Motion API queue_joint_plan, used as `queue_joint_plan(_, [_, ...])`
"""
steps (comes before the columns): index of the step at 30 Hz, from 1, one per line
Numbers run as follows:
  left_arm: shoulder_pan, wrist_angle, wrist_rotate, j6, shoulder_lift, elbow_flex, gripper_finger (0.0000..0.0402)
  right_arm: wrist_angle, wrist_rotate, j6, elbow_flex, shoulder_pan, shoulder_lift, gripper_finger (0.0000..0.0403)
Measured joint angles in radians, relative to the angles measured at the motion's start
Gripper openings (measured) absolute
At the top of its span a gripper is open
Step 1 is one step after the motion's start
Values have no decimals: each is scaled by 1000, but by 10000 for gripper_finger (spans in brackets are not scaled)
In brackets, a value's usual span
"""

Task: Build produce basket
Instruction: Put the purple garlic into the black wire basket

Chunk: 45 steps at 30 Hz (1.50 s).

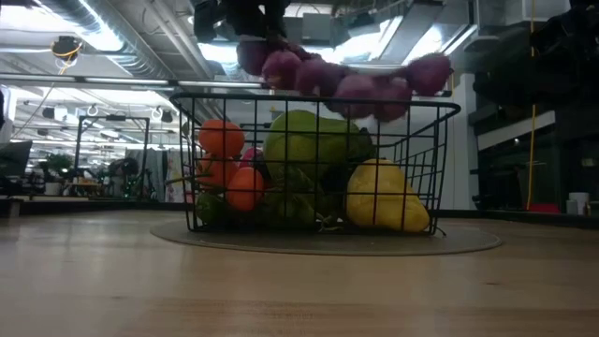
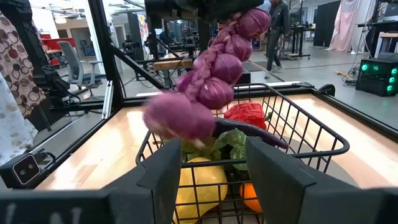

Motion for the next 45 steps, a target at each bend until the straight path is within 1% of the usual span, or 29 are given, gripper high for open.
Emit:
queue_joint_plan(7, [-6, 0, 3, 0, 0, 0, 33, 0, 0, 0, 0, 0, 0, 181])
queue_joint_plan(12, [-8, 0, 49, 0, 0, 0, 39, 0, 0, 0, 0, 0, 0, 181])
queue_joint_plan(19, [-8, -4, 48, 8, 0, 0, 76, 0, 0, 0, 0, 0, 0, 181])
queue_joint_plan(24, [-8, -4, -2, 8, 0, 0, 107, 0, 0, 0, 0, 0, 0, 181])
queue_joint_plan(28, [-9, -4, -3, 8, 0, 0, 125, 0, 0, 0, 0, 0, 0, 181])
queue_joint_plan(31, [-16, -4, -14, 22, -2, 0, 134, 0, 0, 0, 0, 0, 0, 181])
queue_joint_plan(33, [-27, 6, -41, 32, -9, 0, 138, 0, 0, 0, 0, 0, 0, 181])
queue_joint_plan(38, [-71, 57, -58, 34, -45, 0, 140, 0, 0, 0, 0, 0, 0, 181])
queue_joint_plan(41, [-101, 72, -39, 29, -69, 1, 140, 0, 0, 0, 0, 0, 0, 181])
queue_joint_plan(45, [-116, 89, 26, 27, -72, 2, 140, 0, 0, 0, 0, 0, 0, 181])
